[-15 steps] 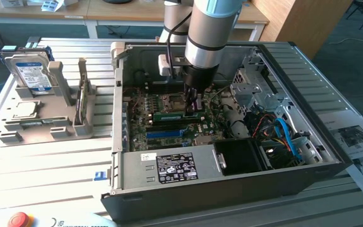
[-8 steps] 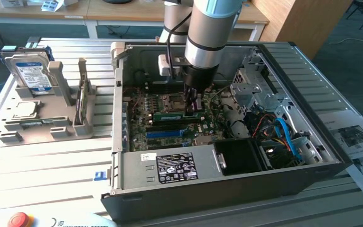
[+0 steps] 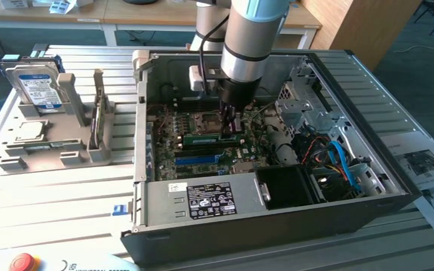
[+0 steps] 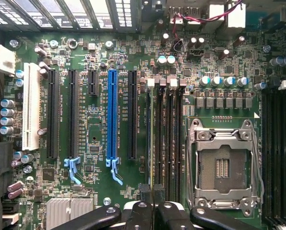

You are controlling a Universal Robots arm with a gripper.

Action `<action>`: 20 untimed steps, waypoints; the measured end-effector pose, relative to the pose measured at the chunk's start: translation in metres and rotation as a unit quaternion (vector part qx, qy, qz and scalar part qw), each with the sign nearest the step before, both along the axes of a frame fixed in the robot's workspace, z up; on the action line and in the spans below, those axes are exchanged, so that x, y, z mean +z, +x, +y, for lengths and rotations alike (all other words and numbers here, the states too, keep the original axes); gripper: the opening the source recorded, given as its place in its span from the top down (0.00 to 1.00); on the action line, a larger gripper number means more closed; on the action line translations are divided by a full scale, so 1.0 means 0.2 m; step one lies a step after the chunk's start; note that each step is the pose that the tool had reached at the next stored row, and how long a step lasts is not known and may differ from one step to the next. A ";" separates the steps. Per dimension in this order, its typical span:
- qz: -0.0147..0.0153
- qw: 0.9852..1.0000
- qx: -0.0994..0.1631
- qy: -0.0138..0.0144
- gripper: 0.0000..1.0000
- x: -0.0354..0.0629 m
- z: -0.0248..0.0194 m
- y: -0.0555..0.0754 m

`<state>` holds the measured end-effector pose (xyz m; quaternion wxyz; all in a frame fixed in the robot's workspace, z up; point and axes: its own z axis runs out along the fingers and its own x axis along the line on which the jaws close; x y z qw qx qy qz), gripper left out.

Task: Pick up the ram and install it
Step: 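Insert the ram into the slot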

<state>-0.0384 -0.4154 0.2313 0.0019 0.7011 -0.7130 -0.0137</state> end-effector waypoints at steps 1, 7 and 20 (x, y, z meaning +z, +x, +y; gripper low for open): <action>0.000 1.000 0.000 0.000 0.88 -0.001 0.000 0.00; 0.000 1.000 0.000 0.000 0.88 -0.016 0.000 0.00; 0.000 1.000 0.000 0.000 0.88 -0.037 0.000 0.00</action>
